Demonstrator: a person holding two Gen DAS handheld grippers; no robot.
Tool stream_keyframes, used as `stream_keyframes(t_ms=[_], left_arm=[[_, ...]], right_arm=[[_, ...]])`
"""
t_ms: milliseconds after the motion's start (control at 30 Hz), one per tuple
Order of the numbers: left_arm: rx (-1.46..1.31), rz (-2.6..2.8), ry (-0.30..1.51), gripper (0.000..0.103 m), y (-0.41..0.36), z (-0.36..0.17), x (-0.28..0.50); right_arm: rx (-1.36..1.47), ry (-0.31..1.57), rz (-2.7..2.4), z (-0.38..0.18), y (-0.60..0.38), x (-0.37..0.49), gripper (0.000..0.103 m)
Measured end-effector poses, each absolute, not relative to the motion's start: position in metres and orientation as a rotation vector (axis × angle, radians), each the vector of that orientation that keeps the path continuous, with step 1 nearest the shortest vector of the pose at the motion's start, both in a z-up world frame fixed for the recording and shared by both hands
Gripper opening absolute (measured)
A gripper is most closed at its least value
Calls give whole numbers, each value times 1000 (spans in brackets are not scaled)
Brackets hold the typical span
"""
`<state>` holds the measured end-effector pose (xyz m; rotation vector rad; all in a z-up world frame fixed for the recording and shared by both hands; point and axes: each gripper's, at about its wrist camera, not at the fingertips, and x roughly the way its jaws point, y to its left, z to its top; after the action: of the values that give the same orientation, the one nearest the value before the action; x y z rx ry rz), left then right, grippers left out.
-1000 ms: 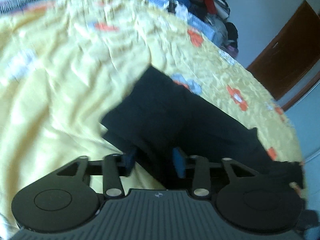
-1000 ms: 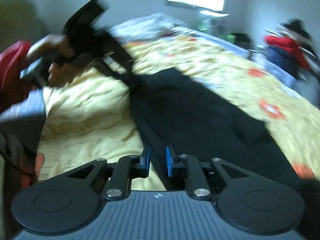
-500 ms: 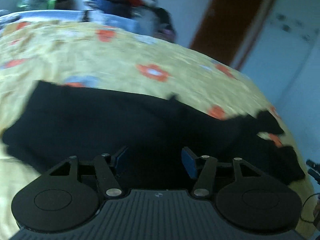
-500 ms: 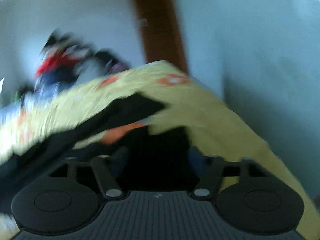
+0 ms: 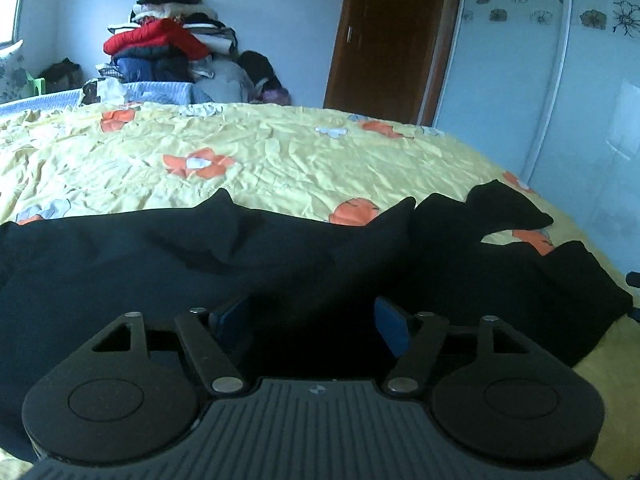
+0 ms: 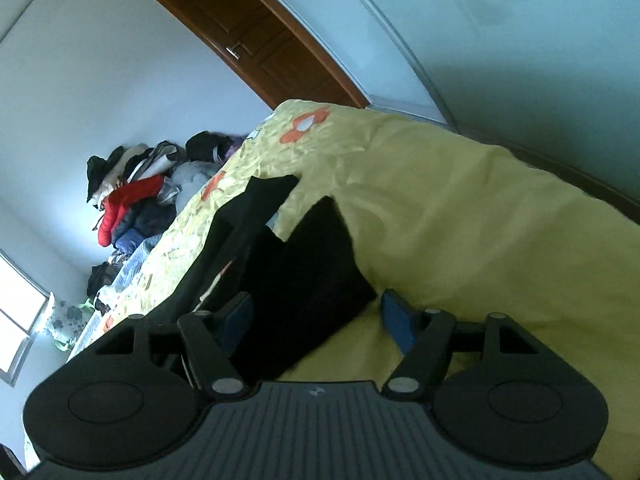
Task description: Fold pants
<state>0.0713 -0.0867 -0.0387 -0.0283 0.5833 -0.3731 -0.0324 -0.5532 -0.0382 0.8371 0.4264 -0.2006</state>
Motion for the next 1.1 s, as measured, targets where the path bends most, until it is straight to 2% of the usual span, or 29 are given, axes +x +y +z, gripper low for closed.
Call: stream_keyframes(t_ms=[67, 133, 167, 200, 267, 533, 733, 767, 800, 900, 1000, 1100], left_arm=[[-31, -367, 575, 79, -85, -43, 71], [-27, -354, 568, 82, -85, -49, 71], [-31, -353, 579, 83, -84, -50, 72], [-42, -359, 580, 85, -83, -50, 73], [-59, -367, 589, 90, -80, -51, 75], [-62, -382, 600, 95, -81, -53, 76], [-69, -388, 602, 97, -80, -53, 76], [-67, -389, 603, 98, -80, -53, 76], [-64, -390, 604, 98, -81, -54, 76], [-56, -392, 606, 100, -83, -54, 77], [-50, -392, 608, 101, -84, -54, 77], [-46, -393, 610, 101, -84, -54, 77]], right_arm=[[796, 416, -231, -37, -548, -25, 68], [739, 425, -273, -38, -544, -20, 48], [726, 426, -288, -40, -543, -20, 31], [722, 425, -296, -41, -543, -21, 20], [703, 418, -301, -41, -544, -24, 15], [402, 423, -463, -16, -551, -23, 15], [348, 515, -525, -29, -566, -22, 15], [344, 512, -528, -29, -566, -23, 17], [335, 505, -561, -27, -565, -23, 23], [223, 434, -697, -12, -554, -26, 25], [214, 392, -507, 3, -541, -18, 26], [274, 506, -295, -5, -534, 9, 26]])
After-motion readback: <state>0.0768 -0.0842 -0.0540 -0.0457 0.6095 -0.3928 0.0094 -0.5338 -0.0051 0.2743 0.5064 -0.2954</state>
